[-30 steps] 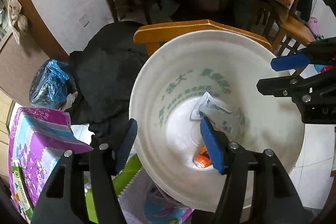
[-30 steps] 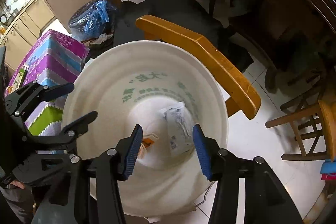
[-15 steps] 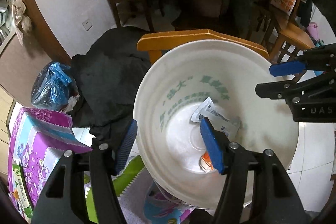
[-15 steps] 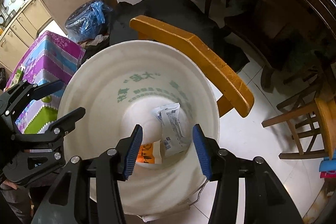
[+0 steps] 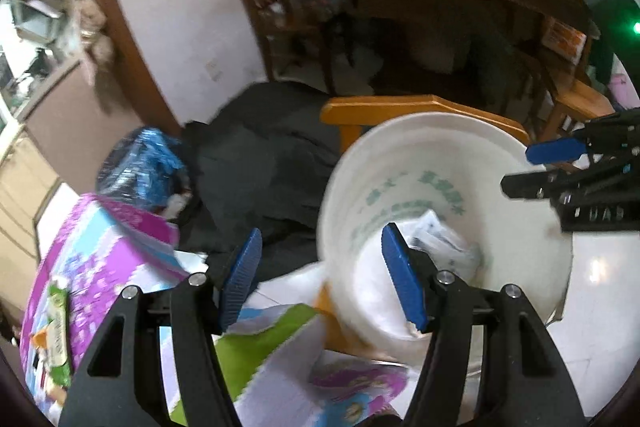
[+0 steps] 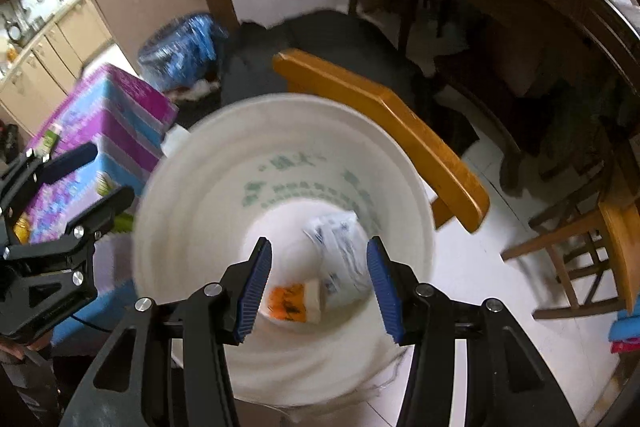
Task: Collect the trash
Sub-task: 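Move both tools back toward the table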
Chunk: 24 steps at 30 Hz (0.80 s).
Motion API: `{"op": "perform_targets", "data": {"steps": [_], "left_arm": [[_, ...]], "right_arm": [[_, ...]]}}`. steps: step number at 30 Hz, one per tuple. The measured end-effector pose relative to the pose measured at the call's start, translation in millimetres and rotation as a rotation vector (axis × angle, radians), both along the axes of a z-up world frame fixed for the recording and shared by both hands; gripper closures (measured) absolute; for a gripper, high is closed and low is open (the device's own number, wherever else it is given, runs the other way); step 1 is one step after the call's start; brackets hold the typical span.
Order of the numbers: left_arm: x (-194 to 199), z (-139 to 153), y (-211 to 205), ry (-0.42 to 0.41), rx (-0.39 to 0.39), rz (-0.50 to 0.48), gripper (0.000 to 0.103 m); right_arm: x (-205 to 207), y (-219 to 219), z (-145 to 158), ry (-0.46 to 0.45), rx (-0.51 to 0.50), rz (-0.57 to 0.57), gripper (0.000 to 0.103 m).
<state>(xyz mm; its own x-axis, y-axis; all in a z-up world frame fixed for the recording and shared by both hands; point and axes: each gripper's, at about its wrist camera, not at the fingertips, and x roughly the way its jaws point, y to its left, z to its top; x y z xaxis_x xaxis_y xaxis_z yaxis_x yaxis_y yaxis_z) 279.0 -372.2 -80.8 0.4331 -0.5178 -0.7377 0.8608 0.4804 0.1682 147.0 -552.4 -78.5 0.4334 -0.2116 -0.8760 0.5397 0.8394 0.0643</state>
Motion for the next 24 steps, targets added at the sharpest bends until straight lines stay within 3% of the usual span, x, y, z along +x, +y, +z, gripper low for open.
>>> {"op": "perform_targets", "data": {"steps": [6,10,17,24], "left_arm": [[8,9,65,-0.013,-0.047,0.098,0.043],[21,10,110,0.024,-0.067,0.173,0.043],[42,4,192,0.023,-0.044,0.344,0.037],[53,-17,308,0.064,-0.025,0.537,0.033]], "right_arm": [[16,51,16,-0.166,-0.007,0.098,0.052],[39,89,11,-0.208,0.033,0.166,0.052],[85,172,-5,-0.204,0.094,0.322,0.052],[126,259,-37,-0.149,0.159,0.469,0.052]]}}
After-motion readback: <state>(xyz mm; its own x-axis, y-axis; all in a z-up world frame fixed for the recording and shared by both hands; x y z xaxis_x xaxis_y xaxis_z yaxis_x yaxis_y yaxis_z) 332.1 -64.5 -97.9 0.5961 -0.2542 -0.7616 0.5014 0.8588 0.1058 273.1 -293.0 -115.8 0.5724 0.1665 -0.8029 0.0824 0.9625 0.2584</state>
